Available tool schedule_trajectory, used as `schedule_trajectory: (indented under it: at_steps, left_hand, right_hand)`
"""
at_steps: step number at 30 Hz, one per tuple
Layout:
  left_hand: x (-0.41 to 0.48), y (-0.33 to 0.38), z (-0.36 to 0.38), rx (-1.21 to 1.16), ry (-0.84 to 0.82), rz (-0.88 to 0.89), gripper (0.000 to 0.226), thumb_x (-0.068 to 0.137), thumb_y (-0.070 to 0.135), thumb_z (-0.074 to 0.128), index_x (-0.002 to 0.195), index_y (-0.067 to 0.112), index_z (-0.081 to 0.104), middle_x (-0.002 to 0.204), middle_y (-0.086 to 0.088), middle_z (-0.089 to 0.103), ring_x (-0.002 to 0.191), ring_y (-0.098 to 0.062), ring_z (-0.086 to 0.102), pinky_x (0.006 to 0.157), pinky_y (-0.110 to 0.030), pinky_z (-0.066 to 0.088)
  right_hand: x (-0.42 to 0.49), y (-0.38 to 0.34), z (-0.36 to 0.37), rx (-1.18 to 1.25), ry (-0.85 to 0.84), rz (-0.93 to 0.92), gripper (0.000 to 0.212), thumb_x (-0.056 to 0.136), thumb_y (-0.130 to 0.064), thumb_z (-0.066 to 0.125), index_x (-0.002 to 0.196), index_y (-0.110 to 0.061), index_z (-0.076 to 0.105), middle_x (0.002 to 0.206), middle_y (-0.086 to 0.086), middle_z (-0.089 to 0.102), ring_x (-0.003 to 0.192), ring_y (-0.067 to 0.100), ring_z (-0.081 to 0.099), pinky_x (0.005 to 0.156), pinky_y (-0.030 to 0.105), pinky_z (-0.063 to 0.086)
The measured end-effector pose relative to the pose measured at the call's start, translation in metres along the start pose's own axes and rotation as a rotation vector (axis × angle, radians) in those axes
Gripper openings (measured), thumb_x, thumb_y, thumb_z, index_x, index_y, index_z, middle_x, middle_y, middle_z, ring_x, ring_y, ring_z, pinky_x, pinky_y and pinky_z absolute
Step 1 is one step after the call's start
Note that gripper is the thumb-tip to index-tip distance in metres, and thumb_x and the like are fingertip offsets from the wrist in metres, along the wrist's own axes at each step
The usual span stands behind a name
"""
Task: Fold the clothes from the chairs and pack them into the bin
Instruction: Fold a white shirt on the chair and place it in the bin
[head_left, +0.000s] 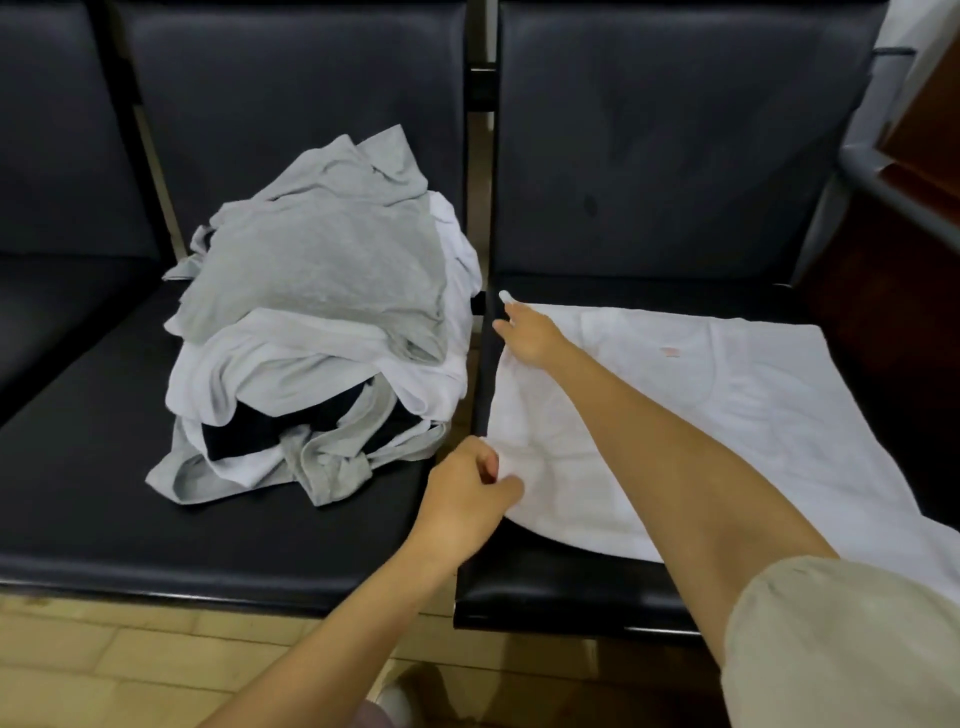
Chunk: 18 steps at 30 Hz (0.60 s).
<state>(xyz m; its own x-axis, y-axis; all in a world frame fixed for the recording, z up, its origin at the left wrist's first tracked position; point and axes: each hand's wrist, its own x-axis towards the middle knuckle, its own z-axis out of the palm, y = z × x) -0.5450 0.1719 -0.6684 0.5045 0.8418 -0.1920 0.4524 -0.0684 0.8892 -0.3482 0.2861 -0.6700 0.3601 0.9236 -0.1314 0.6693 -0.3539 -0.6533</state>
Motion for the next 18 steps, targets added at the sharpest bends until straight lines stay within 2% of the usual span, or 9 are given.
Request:
schedule_trajectory:
  at_steps: [2,4,6,8,10,13,15,18]
  left_hand:
    - [-0.003,0.01,0.009,-0.124,0.023,0.05,0.026,0.079,0.01,0.071,0.079,0.017,0.046,0.08,-0.005,0.053,0.071,-0.015,0.051,0.071,-0.035,0.051]
    - [-0.009,0.024,0.025,-0.169,0.008,0.147,0.029,0.078,0.005,0.072,0.082,0.022,0.049,0.079,0.003,0.053,0.069,-0.004,0.05,0.067,-0.017,0.046]
    - [-0.018,0.037,0.043,-0.098,-0.077,0.257,0.029,0.079,0.002,0.068,0.083,0.025,0.051,0.078,0.009,0.05,0.067,0.003,0.049,0.062,-0.008,0.04]
    - [-0.023,0.041,0.064,0.028,-0.185,0.332,0.025,0.083,0.003,0.063,0.089,0.025,0.056,0.086,0.008,0.051,0.072,0.001,0.05,0.063,-0.007,0.038]
    - [-0.025,0.039,0.082,0.181,-0.265,0.38,0.019,0.089,0.01,0.06,0.102,0.023,0.058,0.098,0.009,0.049,0.081,-0.005,0.049,0.071,-0.007,0.039]
    - [-0.026,0.04,0.099,0.387,-0.317,0.392,0.028,0.092,0.03,0.059,0.119,0.022,0.056,0.115,0.008,0.047,0.101,-0.01,0.049,0.09,-0.022,0.045]
    - [-0.03,0.047,0.109,0.406,-0.29,0.445,0.038,0.092,0.041,0.058,0.125,0.023,0.053,0.12,0.006,0.047,0.108,-0.011,0.048,0.094,-0.025,0.044]
    - [-0.04,0.059,0.133,0.349,-0.244,0.626,0.036,0.095,0.039,0.055,0.125,0.02,0.055,0.121,0.005,0.048,0.108,-0.011,0.046,0.092,-0.022,0.039]
  right_hand:
    - [-0.008,0.006,-0.022,0.09,0.096,-0.03,0.051,0.104,-0.024,0.037,0.152,-0.014,0.025,0.154,0.005,0.032,0.137,0.024,0.036,0.106,0.026,0.028]
    - [-0.016,0.02,-0.046,0.057,0.178,-0.017,0.045,0.103,-0.025,0.038,0.146,-0.012,0.037,0.142,0.008,0.046,0.128,0.028,0.045,0.097,0.028,0.034]
    - [-0.022,0.044,-0.066,-0.009,0.23,0.011,0.039,0.102,-0.026,0.039,0.135,-0.008,0.046,0.133,0.011,0.051,0.122,0.031,0.049,0.091,0.029,0.036]
    - [-0.029,0.069,-0.083,-0.073,0.201,0.064,0.042,0.102,-0.027,0.038,0.138,-0.007,0.042,0.14,0.011,0.046,0.126,0.031,0.045,0.098,0.033,0.036]
    - [-0.034,0.089,-0.092,-0.155,0.122,0.123,0.05,0.103,-0.031,0.036,0.147,-0.009,0.031,0.151,0.011,0.034,0.138,0.029,0.033,0.109,0.039,0.031]
    - [-0.038,0.116,-0.096,-0.282,0.035,0.144,0.053,0.103,-0.035,0.034,0.15,-0.012,0.024,0.157,0.007,0.023,0.146,0.025,0.015,0.115,0.047,0.022]
    - [-0.045,0.133,-0.102,-0.332,0.048,0.149,0.054,0.103,-0.036,0.035,0.152,-0.018,0.021,0.159,0.003,0.018,0.147,0.025,0.009,0.116,0.048,0.018]
    - [-0.064,0.164,-0.127,-0.364,0.14,0.187,0.05,0.102,-0.032,0.04,0.148,-0.016,0.031,0.156,0.006,0.026,0.145,0.027,0.015,0.116,0.045,0.02]
